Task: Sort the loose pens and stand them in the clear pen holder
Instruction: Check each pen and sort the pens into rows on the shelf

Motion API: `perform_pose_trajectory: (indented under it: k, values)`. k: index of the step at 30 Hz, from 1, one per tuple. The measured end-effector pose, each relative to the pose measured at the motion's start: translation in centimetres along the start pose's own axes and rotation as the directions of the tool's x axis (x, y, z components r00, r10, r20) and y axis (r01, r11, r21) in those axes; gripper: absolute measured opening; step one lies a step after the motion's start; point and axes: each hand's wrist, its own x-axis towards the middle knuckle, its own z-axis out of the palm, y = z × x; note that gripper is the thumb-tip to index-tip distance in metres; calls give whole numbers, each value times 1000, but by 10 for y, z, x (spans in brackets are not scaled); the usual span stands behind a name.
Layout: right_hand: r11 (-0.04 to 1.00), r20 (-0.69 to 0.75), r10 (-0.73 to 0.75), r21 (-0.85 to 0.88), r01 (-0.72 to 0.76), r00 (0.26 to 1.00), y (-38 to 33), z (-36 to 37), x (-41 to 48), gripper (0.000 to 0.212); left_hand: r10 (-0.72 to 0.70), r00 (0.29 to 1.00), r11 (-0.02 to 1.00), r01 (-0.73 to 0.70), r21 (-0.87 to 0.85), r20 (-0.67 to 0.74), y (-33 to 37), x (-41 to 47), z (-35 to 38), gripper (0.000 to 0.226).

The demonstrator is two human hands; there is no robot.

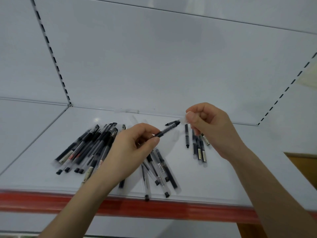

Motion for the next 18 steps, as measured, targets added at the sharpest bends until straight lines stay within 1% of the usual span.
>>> perform_pose_trajectory:
  k: [7, 11, 13, 15, 18]
  values:
    - [999, 81, -13, -29, 16, 997, 0, -1, 0, 14, 2, 1000, 1000, -2, 31, 0, -1, -2, -2, 16]
    - [999, 125, -11, -47, 17, 992, 0, 1, 0, 11, 26, 1000, 998, -25, 50, -4, 2, -1, 0, 26]
    - [1000, 110, 10, 1, -11, 994, 1, 4, 0, 10, 28, 1000, 999, -27, 47, -4, 3, -1, 2, 26]
    - [997, 65, 29, 70, -33, 997, 4, 7, 0, 11, 26, 1000, 999, -26, 32, -10, 2, -1, 3, 25]
    - [994, 37, 40, 97, -43, 999, 8, 16, -1, 9, 32, 999, 998, -30, 50, -32, 0, -2, 4, 24]
